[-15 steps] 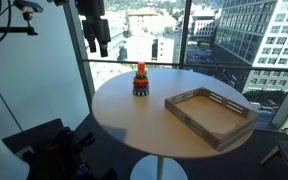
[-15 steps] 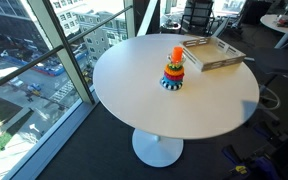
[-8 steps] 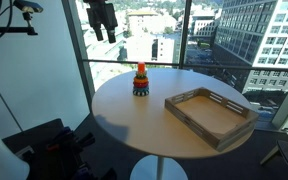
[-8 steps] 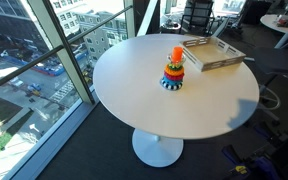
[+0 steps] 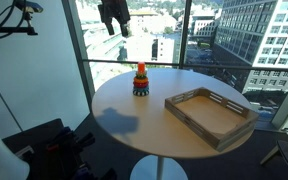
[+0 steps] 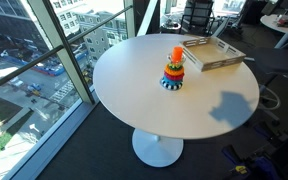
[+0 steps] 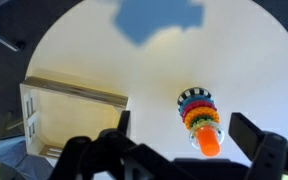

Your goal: Move the rings stacking stand to the right, remove the clear ring from the ring stacking stand and put it on the table

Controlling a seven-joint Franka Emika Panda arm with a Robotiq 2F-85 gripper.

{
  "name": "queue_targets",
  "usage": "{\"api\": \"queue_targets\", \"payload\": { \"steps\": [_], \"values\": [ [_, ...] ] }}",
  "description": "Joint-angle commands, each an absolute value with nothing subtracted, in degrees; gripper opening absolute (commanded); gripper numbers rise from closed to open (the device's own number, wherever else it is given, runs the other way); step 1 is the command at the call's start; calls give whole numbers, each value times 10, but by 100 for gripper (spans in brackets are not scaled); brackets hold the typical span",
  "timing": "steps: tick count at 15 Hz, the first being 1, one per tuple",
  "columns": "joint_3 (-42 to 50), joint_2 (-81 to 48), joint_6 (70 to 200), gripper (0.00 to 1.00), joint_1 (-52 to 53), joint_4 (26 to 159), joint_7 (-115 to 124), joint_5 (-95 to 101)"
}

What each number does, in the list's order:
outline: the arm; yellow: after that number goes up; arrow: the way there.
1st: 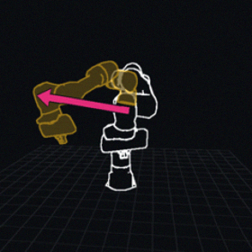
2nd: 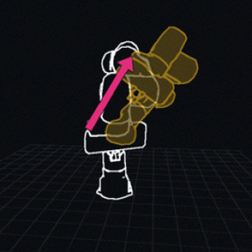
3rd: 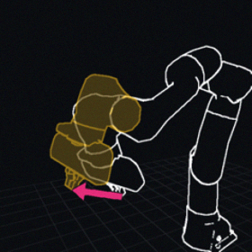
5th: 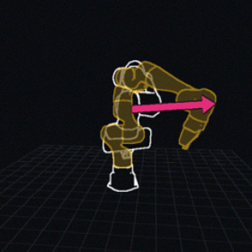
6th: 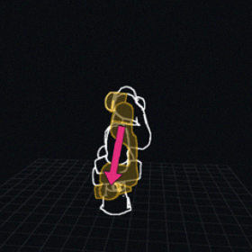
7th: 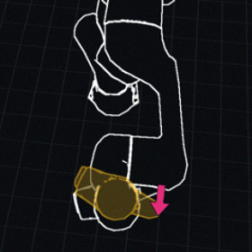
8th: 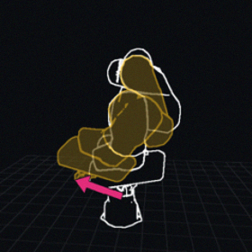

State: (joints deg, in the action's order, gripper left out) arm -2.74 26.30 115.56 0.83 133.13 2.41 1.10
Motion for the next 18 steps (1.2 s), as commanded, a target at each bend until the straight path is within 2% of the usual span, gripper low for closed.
{"api": "queue_targets", "payload": {
  "steps": [1, 10, 15, 18],
  "values": [
    [-29, 183, 1165, 100, 13, 1259, 22, 10],
    [-26, 19, 1161, 100, 34, 1106, -64, -18],
    [-27, -9, 1114, 100, 30, 1061, -125, -60],
    [-29, -2, 1134, 100, 32, 1082, -107, -49]
  ]
}}
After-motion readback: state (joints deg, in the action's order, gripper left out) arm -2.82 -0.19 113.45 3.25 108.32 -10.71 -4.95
